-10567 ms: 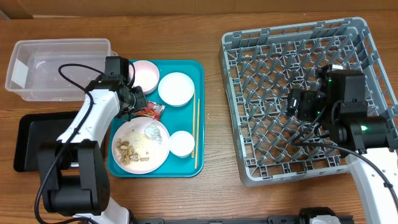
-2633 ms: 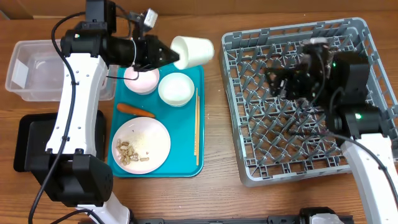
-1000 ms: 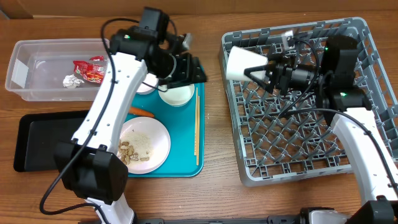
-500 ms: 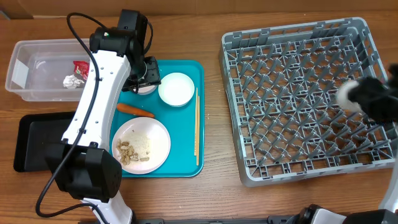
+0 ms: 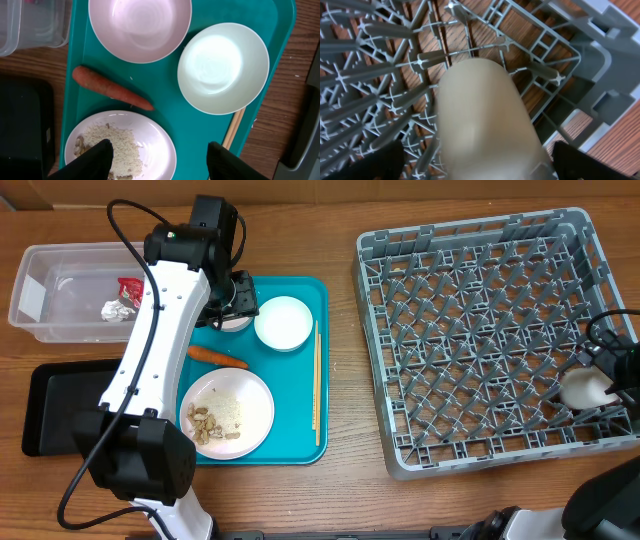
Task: Sort waste into correct bins and load items into the dishwasher
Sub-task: 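Place the cup upside down on the right side of the rack, then grasp the white bowl on the tray with the left gripper and lift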
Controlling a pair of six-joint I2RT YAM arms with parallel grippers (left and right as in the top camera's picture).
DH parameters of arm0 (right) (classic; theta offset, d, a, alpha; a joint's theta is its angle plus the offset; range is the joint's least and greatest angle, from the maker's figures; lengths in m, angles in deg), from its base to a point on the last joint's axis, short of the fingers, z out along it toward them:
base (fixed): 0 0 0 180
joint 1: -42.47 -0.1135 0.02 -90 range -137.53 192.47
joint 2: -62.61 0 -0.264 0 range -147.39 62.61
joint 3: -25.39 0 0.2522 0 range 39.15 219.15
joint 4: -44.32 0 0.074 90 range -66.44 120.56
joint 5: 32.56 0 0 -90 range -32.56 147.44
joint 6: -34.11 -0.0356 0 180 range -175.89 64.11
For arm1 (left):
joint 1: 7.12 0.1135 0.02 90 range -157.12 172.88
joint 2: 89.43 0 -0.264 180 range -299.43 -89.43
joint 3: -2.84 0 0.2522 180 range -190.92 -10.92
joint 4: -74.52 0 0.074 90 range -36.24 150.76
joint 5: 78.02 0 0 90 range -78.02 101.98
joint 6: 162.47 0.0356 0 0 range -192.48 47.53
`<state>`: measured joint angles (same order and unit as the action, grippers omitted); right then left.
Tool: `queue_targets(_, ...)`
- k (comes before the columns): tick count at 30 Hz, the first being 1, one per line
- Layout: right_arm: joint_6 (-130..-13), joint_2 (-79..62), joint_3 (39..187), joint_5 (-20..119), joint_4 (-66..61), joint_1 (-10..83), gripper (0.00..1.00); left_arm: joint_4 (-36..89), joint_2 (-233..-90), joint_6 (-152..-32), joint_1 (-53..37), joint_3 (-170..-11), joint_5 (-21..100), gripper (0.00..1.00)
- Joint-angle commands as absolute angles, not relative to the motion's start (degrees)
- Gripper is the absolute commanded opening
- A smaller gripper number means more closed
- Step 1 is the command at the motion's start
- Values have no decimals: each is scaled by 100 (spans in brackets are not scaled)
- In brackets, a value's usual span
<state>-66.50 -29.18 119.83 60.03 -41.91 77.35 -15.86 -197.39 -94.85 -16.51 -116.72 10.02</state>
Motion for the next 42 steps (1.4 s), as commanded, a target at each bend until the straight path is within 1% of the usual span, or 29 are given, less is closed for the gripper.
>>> queue_targets(1,-6661,-2914,12092,6053,-4101,7748,100,-1588,-19547,-9539,-1690,-11689,1050,63)
queue_targets(4,-6661,-2912,12127,5708,-4105,7748,100,-1588,-19547,-9539,-1690,-11689,1050,63)
queue_targets(6,-6521,-2903,12291,4941,-4184,7748,100,-1513,-19549,-9537,-1690,-11689,1138,63)
queue_targets(7,-6300,-2885,12440,4246,-4215,7748,100,-1367,-19549,-9511,-1699,-11689,1306,63)
queue_targets(9,-6123,-2820,12595,3374,-4213,7697,100,-1030,-19553,-9375,-1767,-11680,1490,63)
queue_targets(11,-5902,-2702,12665,2808,-4147,7485,100,-585,-19608,-9148,-1964,-11665,1494,64)
queue_targets(14,-5839,-2590,12665,3131,-4057,6915,100,-182,-19816,-8997,-2298,-11611,1483,67)
queue_targets(15,-5839,-2590,12665,3389,-4044,6666,100,-147,-19951,-8999,-2431,-11602,1477,66)
queue_targets(18,-5843,-2590,12659,3826,-4022,6156,100,-154,-20399,-9006,-2735,-11602,1483,58)
queue_targets(22,-5843,-2590,12656,3942,-3963,5835,100,-152,-21013,-9054,-3000,-11602,1485,56)
queue_targets(25,-5846,-2590,12654,3942,-3966,5818,100,-108,-21420,-9058,-3076,-11602,1492,53)
queue_targets(27,-5843,-2590,12654,3942,-3966,5818,100,-51,-21582,-9069,-3096,-11602,1507,49)
queue_targets(28,-5846,-2590,12654,3942,-3972,5818,100,-14,-21641,-9069,-3102,-11602,1514,43)
queue_targets(30,-5846,-2590,12654,3942,-3977,5818,100,76,-21665,-9069,-3113,-11602,1518,36)
queue_targets(31,-5846,-2590,12654,3942,-3981,5818,100,137,-21667,-9069,-3115,-11602,1518,28)
queue_targets(32,-5843,-2590,12654,3942,-3987,5818,100,167,-21667,-9069,-3118,-11602,1518,25)
queue_targets(36,-5843,-2590,12654,3942,-4066,5818,100,167,-21798,-9069,-3118,-11602,1498,25)
queue_targets(37,-5843,-2590,12654,3942,-4079,5818,100,161,-21848,-9069,-3120,-11602,1498,22)
queue_targets(38,-5843,-2590,12654,3942,-4105,5818,100,150,-21920,-9069,-3120,-11602,1503,17)
queue_targets(39,-5843,-2590,12654,3944,-4134,5818,100,150,-21940,-9067,-3120,-11602,1501,5)
queue_targets(42,-5850,-2590,12654,4084,-4199,5855,100,84,-21861,-9061,-3113,-11823,1496,4)
